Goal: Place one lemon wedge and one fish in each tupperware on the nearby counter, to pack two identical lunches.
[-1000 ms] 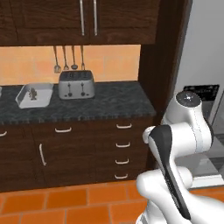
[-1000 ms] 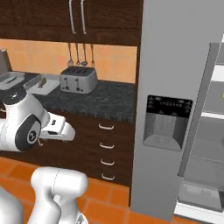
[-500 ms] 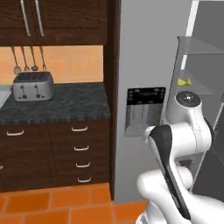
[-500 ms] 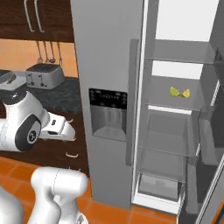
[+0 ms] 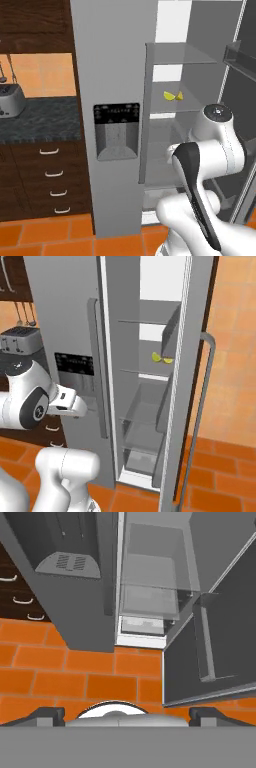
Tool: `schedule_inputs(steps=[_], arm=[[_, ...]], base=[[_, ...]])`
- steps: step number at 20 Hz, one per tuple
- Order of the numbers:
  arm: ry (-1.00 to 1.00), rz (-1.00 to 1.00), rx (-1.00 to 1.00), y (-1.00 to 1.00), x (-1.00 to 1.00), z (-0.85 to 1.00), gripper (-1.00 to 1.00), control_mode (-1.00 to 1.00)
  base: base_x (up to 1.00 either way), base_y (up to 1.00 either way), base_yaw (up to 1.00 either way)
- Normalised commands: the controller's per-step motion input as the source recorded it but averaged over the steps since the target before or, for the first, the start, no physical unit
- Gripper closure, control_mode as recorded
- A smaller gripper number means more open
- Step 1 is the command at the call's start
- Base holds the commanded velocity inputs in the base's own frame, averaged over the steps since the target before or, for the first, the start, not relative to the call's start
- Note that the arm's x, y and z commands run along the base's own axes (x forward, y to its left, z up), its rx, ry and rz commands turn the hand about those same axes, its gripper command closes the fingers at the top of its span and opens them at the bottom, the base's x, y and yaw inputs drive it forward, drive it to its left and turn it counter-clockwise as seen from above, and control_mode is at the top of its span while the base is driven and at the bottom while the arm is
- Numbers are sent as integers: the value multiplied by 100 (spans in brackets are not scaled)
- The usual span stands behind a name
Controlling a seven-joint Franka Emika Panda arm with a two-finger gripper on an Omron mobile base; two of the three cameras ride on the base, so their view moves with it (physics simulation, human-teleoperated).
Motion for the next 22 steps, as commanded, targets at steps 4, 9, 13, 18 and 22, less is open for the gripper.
schedule_inputs(steps=[4, 9, 13, 18, 22], arm=[[0, 0, 0, 0, 0, 0, -100, 100], [0, 0, 0, 0, 0, 0, -100, 100], [0, 0, 0, 0, 0, 0, -100, 100], [0, 0, 0, 0, 0, 0, -100, 100], [0, 0, 0, 0, 0, 0, -100, 100]], base=[[56, -25, -2], [29, -34, -13], [20, -38, -17], [28, -34, -15], [47, -31, -10]])
